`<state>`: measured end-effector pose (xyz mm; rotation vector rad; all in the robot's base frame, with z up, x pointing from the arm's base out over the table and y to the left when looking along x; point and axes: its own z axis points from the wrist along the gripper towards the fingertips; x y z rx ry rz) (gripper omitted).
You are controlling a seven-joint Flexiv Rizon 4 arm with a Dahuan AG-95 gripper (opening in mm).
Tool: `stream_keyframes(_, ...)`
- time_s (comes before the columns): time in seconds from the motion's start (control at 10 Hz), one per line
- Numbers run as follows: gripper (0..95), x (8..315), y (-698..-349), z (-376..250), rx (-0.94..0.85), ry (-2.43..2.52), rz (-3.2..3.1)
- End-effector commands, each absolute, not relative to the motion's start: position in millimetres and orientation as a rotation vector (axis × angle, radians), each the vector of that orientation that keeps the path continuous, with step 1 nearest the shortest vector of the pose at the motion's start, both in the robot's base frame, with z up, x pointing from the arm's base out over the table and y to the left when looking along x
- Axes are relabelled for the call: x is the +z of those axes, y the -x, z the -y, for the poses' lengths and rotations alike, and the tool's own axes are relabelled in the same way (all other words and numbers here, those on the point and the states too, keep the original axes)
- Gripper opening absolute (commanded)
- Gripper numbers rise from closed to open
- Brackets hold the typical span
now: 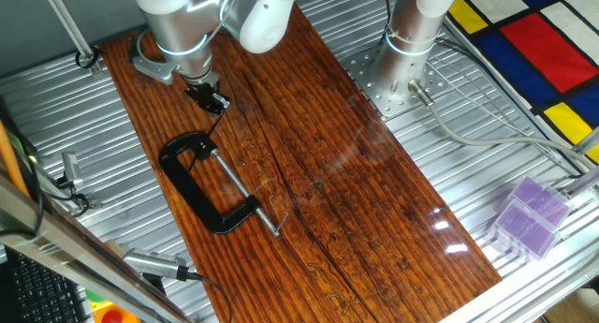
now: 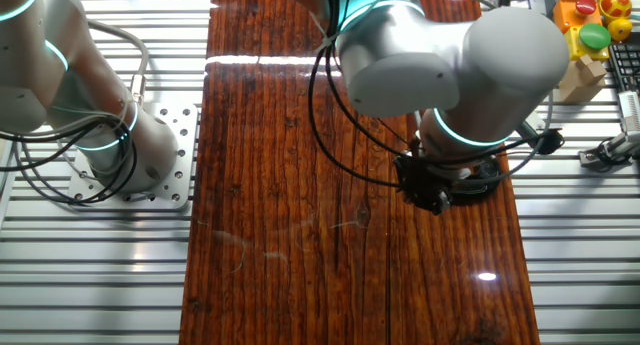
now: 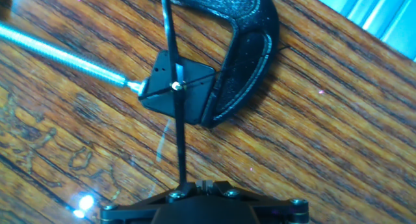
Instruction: Turn the hands of a clock
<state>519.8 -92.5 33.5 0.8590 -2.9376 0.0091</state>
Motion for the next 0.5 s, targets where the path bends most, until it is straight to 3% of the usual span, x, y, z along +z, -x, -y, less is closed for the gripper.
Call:
stream_keyframes(0.1, 0.0, 32, -514, 86, 0.010, -0.840, 2.949)
stream_keyframes(0.5, 0.0, 34, -506, 69, -0.012, -0.779, 2.966)
